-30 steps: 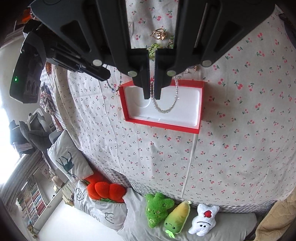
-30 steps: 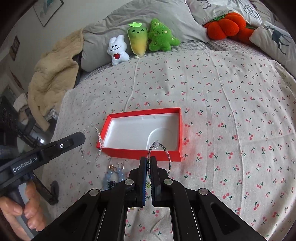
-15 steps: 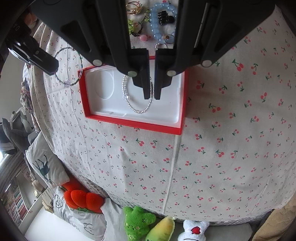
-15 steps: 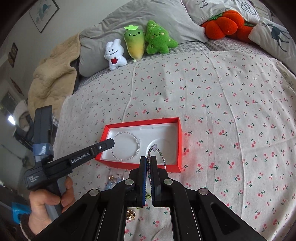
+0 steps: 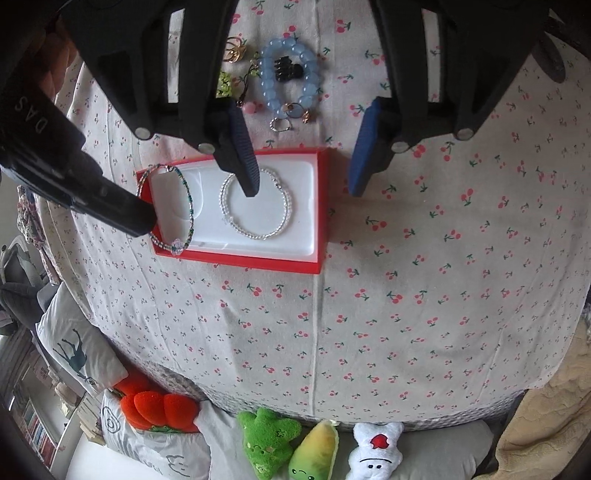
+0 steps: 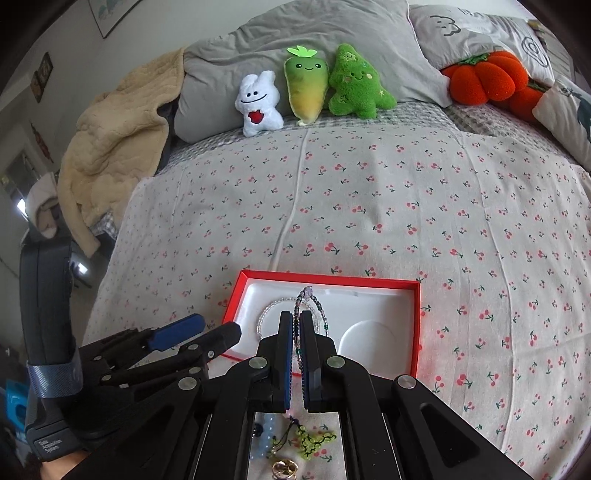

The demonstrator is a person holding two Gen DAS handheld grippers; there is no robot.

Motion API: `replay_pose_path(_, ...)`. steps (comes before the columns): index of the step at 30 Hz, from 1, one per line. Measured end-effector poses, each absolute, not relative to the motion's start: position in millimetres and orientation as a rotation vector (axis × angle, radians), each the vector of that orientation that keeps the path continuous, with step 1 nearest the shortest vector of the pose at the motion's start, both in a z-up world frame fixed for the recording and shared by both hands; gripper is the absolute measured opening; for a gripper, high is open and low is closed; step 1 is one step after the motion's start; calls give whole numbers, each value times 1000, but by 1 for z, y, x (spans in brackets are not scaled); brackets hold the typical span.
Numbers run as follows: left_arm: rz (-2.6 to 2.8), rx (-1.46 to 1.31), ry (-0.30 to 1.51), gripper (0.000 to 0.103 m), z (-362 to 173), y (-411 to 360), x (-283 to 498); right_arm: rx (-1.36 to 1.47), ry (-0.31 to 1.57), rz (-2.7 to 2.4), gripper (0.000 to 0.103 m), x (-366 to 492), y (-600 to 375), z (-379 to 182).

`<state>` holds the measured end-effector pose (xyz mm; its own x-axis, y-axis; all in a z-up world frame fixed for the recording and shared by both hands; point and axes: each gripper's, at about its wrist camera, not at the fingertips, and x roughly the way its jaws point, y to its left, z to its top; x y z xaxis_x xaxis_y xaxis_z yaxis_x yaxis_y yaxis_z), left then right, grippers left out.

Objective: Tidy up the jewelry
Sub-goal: 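Lower both bracelets into the red box and open both tools, then grasp the black hair clip with the left tool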

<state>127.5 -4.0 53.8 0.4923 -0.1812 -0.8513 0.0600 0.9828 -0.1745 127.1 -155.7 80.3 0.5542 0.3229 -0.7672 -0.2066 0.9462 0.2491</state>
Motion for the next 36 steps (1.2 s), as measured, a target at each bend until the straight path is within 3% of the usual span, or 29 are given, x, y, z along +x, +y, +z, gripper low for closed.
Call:
replay_pose_path(3,-97,-89,1067,54,54,2,120,146,944,320,4,131,-156,76)
replay_pose_path(7,-63,-39,1081,69,51,6,105,125,985,266,4,139,-164,57)
replay_pose_path(9,-57,-38,1086,71,46,7,98,101,1006,223,4,142,-171,47)
replay_pose_path(18,-34,-110,1121,73,23,14,90,95,1027,160,4,142,-192,35)
replay_pose_path(21,-12,-64,1107,75,22,13,87,52,1040,156,11,133,-187,37)
replay_pose_path(28,-18,-42,1106,78,22,18,78,-52,1055,193,15,100,-186,39)
replay_pose_path(33,-48,-36,1108,78,23,20,70,-92,1061,205,30,79,-191,35)
replay_pose_path(35,-65,-41,1112,79,22,22,67,-92,1053,213,61,70,-193,35)
replay_pose_path(36,-75,-48,1116,79,21,23,66,-92,1044,216,66,65,-194,36)
